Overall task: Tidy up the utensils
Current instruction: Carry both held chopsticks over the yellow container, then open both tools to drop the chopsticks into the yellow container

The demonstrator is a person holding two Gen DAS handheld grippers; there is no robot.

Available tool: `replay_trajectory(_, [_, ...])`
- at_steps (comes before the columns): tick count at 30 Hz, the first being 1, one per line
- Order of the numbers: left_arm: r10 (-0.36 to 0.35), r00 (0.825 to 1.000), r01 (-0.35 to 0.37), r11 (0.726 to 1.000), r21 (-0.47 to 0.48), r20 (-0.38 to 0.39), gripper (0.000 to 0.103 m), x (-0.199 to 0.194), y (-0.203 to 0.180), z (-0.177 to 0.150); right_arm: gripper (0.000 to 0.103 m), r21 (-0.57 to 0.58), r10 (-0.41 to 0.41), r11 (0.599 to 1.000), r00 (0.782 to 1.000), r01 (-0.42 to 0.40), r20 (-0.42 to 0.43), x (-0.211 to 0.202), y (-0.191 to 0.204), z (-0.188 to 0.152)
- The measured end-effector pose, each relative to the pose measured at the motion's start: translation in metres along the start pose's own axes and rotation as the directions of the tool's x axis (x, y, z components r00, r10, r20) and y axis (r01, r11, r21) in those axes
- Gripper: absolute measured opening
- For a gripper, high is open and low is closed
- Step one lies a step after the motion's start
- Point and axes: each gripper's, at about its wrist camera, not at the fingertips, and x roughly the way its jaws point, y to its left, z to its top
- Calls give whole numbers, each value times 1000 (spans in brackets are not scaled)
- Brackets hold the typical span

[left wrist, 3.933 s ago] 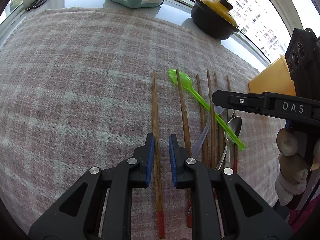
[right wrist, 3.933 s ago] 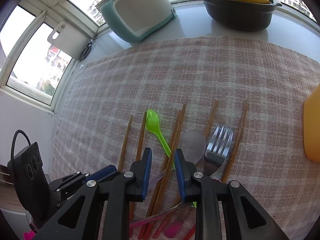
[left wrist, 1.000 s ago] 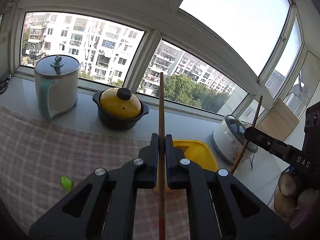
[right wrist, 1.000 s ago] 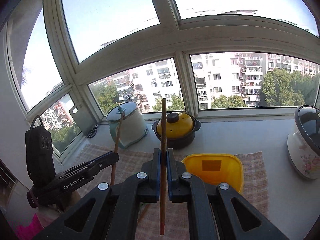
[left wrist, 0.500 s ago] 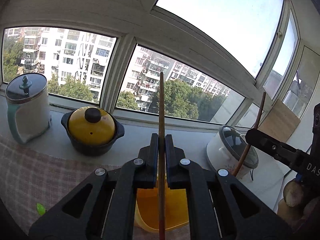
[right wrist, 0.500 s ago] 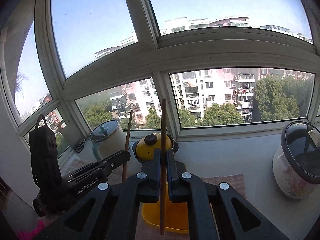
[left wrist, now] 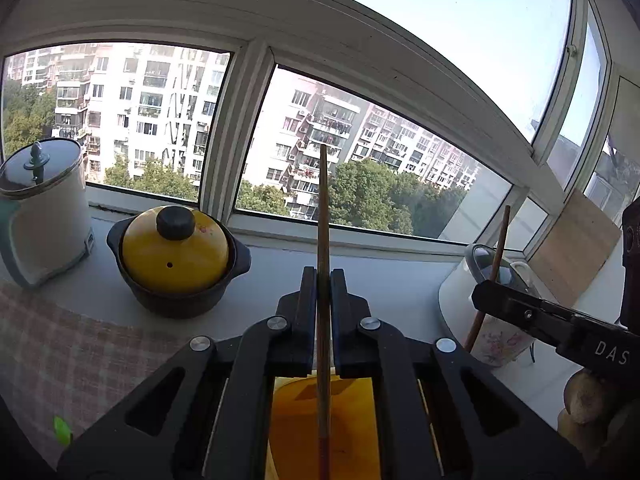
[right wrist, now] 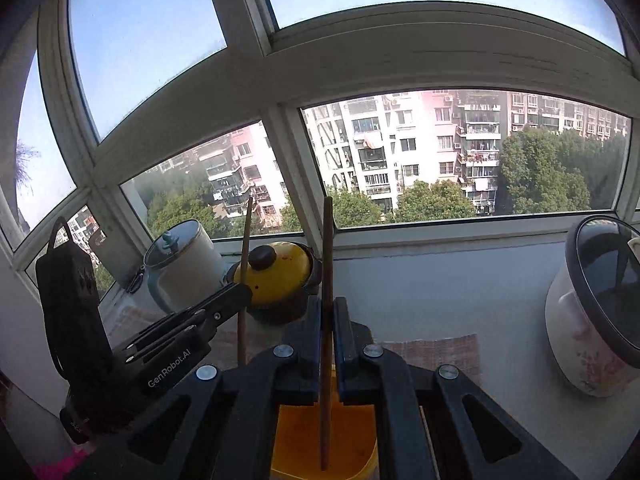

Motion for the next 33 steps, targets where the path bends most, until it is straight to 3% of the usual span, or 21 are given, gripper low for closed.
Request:
replay_trajectory(17, [-1,997,5,999,49,-72,6,-9,5,-20,5,46,-22,999,996,26,-92,25,-20,-32])
replay_trajectory(19, [-7,997,11,998,54,-73,24,-15,5,-20,21,45,-31,998,996,35,-87,23,-19,-33])
replay_trajectory(20, [-8,998,12,998,55,-70,27,-18,5,-20,34,41,-33,998,996,36,-81,21,-17,-33])
replay_trajectory(31, [-5,998,9,998,67,-66,27,-55,14,-27,40,19,-62,998,996,63,-61,0,-3,-46])
replay_trajectory(33, [-1,998,6,998,67,-68,27,-63,18,-28,60,15,-69,997,996,70,-54,-4,3,-50])
